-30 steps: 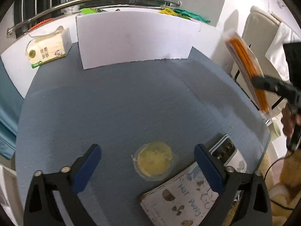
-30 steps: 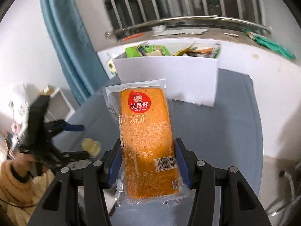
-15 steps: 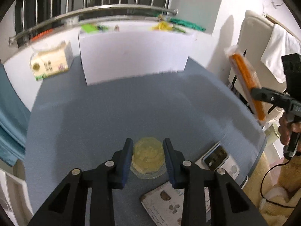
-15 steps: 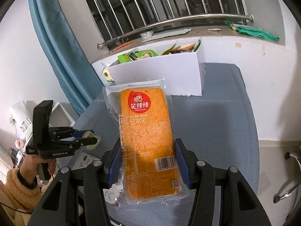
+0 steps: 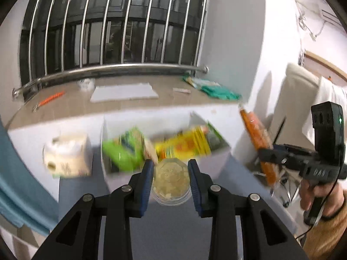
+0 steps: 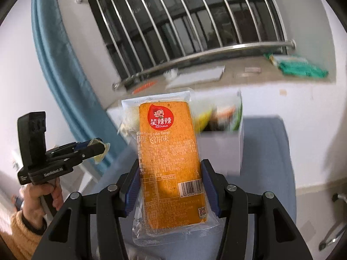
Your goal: Organize snacks
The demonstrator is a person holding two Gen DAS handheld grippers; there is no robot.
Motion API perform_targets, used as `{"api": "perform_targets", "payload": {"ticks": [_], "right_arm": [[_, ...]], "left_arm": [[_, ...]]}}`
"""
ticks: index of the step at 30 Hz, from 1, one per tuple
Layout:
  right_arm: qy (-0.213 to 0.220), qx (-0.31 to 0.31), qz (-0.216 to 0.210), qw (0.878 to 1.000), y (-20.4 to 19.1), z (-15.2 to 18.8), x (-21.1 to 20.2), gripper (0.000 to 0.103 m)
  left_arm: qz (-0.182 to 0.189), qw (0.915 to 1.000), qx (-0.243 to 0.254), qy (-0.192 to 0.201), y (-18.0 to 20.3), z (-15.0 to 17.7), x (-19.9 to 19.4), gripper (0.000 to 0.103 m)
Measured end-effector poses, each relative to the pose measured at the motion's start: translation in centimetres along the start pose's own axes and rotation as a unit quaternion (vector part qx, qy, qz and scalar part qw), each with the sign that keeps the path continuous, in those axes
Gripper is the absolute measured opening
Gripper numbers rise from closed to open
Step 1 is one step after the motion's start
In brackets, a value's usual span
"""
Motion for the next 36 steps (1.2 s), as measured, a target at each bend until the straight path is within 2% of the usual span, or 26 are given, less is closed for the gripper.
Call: {"api": "perform_targets", "payload": {"ticks": [3,6,8,10,11,12,13,14,15,17,20,25,27,30,32,34,36], "right_arm": [[-0.001,-0.002,0.031,1.000,0.7,-4.5,2.8,0.058],[-0.025,0.005,0.061,0.998,2.4,-8.6,6.7,0.058],[-0.041,0.007,0.088,0.995,3.5,-10.0,8.8,0.058],[-0.054,0.010,0.103,0.993,4.4,-11.1,10.9,0.060],[-0.060,0.010,0.104,0.993,4.8,-11.6,11.9,0.067],[-0.068,0.010,0.101,0.993,5.1,-11.8,12.5,0.084],[-0.078,0.012,0.096,0.992,5.2,-11.8,13.1,0.092],[-0.077,0.012,0.112,0.991,5.3,-11.8,13.3,0.100],[-0.070,0.007,0.131,0.989,5.2,-11.8,13.2,0.102],[-0.052,-0.008,0.145,0.988,4.7,-11.7,12.5,0.103],[-0.044,-0.042,0.140,0.988,3.6,-11.2,11.6,0.103],[0.004,-0.057,0.188,0.980,2.2,-10.1,8.0,0.103],[0.030,-0.058,0.177,0.982,1.4,-9.2,5.7,0.103],[0.044,-0.049,0.150,0.986,0.5,-8.2,3.5,0.103],[0.046,-0.048,0.133,0.989,-0.3,-7.0,1.9,0.103],[0.045,-0.048,0.135,0.989,-1.3,-5.6,0.4,0.103],[0.037,-0.045,0.117,0.991,-2.3,-4.1,-1.0,0.103]], "left_arm": [[-0.006,1.0000,-0.004,0.001,-0.8,-3.9,2.9,0.036],[-0.014,0.9999,0.001,-0.005,-1.3,-6.8,5.9,0.036],[-0.025,0.9996,0.001,-0.010,-1.5,-8.0,7.9,0.036],[-0.021,0.9997,-0.005,-0.016,-1.9,-9.0,9.4,0.039],[-0.021,0.9994,-0.010,-0.026,-2.2,-9.3,10.4,0.044],[-0.025,0.9988,-0.011,-0.040,-2.4,-9.5,11.3,0.071],[-0.037,0.9984,-0.012,-0.040,-2.4,-9.3,11.3,0.102],[-0.051,0.9982,-0.011,-0.029,-2.5,-9.2,11.1,0.103],[-0.063,0.9979,-0.007,-0.014,-2.6,-8.9,10.7,0.103],[-0.077,0.9970,-0.005,-0.007,-2.9,-8.4,10.4,0.103],[-0.098,0.9951,-0.009,-0.010,-3.2,-7.3,9.9,0.103],[-0.102,0.9944,-0.007,0.026,-2.4,-5.3,5.9,0.103],[-0.114,0.9930,-0.009,0.031,-1.8,-4.4,4.1,0.103],[-0.143,0.9885,-0.015,0.047,-1.0,-2.7,1.2,0.103],[-0.126,0.9907,-0.025,0.044,-0.4,-1.4,-0.7,0.103],[-0.102,0.9933,-0.037,0.039,0.1,-0.3,-2.1,0.103],[-0.083,0.9947,-0.037,0.048,1.0,1.1,-4.1,0.103]]}}
Point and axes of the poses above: each gripper's, at about its wrist camera, not at the fingertips, and x roughly the way its jaws point, y to its right, z to its underside, the point moved 2 cm from there along x, roughly the way its jaws point, and after that the axes turned 4 degrees about -y, right-handed, at the moved point
